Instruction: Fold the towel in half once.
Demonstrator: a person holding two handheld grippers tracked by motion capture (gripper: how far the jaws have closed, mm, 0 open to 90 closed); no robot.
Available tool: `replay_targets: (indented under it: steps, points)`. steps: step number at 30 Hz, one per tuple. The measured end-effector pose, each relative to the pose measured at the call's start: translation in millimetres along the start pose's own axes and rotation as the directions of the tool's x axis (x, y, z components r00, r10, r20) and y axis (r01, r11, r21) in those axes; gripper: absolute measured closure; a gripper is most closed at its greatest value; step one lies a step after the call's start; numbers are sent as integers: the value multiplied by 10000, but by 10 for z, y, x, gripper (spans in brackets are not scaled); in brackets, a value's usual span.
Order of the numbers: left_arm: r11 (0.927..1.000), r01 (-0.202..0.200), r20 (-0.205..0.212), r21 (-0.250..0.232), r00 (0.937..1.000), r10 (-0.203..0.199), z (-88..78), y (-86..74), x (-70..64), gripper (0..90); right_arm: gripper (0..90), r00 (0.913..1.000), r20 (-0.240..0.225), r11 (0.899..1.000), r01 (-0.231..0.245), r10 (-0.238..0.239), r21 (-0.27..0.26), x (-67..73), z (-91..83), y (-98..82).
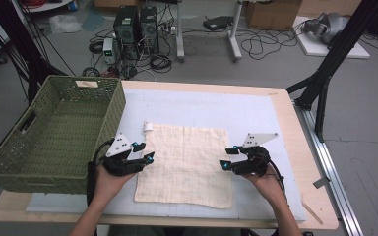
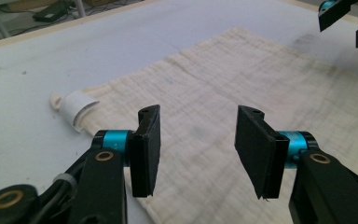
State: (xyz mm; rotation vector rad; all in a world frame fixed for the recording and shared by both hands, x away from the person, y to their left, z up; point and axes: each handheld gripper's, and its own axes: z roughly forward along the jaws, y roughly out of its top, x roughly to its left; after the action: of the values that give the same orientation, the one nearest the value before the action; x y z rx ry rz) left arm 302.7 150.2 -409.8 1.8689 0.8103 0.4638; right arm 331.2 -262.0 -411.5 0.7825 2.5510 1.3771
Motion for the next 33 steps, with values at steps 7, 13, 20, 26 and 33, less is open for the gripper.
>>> replay_targets:
  steps: [7, 13, 20, 26, 33]
  points:
    - [9995, 306, -412, 77, 9987, -302, 198, 66, 131, 584, 480, 9997, 239, 10000, 55, -53, -63, -166, 28, 201]
    - [9964, 752, -1287, 379, 9892, -698, 367, 28, 256, 631, 530, 9981, 612, 10000, -46, 41, 87, -327, 143, 254]
    - [9890, 1054, -1857, 1034, 9789, -849, 530, -79, 384, 650, 557, 9928, 1069, 9975, -590, 545, 388, -517, 240, 153]
    - [9790, 1135, -2124, 1694, 9742, -762, 626, -135, 400, 668, 580, 9866, 1357, 9921, -1011, 903, 743, -608, 336, 63]
    - [9769, 955, -2066, 1910, 9769, -551, 644, -142, 397, 790, 661, 9776, 1741, 9866, -1354, 1181, 912, -663, 423, -32]
